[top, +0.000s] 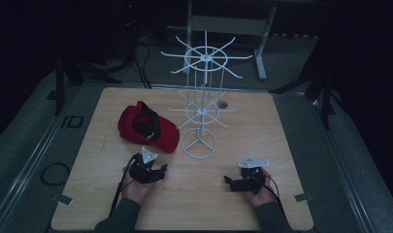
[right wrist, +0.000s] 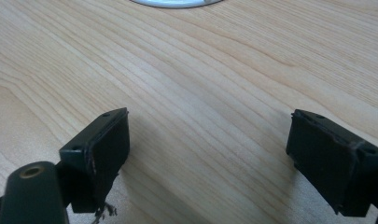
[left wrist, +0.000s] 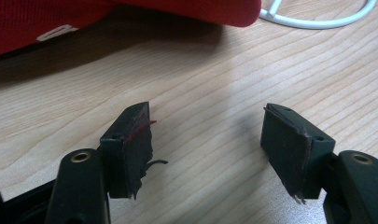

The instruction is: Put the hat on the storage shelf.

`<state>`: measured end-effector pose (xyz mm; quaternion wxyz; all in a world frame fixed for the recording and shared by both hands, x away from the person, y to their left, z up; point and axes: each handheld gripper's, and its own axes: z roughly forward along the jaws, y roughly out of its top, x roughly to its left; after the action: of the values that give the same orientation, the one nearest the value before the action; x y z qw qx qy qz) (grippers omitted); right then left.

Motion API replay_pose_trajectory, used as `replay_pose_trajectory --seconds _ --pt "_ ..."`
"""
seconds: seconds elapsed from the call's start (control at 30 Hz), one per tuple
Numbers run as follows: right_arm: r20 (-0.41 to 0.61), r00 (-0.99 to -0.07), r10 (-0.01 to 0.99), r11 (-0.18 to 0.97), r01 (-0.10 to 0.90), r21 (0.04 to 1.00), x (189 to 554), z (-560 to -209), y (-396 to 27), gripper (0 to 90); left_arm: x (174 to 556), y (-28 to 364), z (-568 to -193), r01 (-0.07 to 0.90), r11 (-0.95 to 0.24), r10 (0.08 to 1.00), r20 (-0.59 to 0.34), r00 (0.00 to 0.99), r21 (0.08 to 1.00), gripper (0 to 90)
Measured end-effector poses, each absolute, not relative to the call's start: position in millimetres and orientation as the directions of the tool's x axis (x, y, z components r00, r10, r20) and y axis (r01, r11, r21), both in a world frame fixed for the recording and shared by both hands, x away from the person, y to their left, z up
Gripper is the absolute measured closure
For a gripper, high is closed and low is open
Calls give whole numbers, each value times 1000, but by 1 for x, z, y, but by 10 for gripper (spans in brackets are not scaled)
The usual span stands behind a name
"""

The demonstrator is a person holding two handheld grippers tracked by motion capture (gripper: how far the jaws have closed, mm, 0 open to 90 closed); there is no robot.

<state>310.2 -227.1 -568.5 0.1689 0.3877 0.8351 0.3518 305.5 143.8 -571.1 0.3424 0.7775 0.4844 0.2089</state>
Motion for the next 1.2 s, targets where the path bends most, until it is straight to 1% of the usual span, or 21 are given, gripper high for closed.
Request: replay_pose_trajectory --seconds 0.57,0.6,0.63,0.7,0.73,0.83,0.87,0.97,1.2 --pt "-9 -642 766 452 529 718 310 -568 -227 132 309 145 -571 604 -306 887 -10 462 736 348" --pt "-9 -642 766 452 529 718 310 -568 -227 132 308 146 -570 610 -303 889 -12 457 732 370" --pt "-9 -642 767 452 529 718 310 -568 -227 132 309 148 -569 615 -297 892 -18 452 731 435" --pt "-10 -642 766 452 529 718 310 -568 -227 132 309 150 -567 630 -270 889 -64 454 728 468" --pt "-9 -642 767 452 529 718 310 -568 -227 133 309 151 -566 634 -265 889 -72 453 727 488" --pt "-9 -642 767 452 529 718 310 -568 -227 132 307 150 -561 623 -253 889 -76 452 740 500" --pt "-9 -642 767 452 529 718 310 -568 -227 133 307 149 -554 612 -255 883 -78 464 749 497" --pt "-9 -642 767 452 529 718 310 -568 -227 132 306 148 -550 610 -259 880 -77 468 749 493" --pt "-9 -642 767 451 529 718 310 -568 -227 132 312 146 -547 632 -219 881 -127 455 744 486"
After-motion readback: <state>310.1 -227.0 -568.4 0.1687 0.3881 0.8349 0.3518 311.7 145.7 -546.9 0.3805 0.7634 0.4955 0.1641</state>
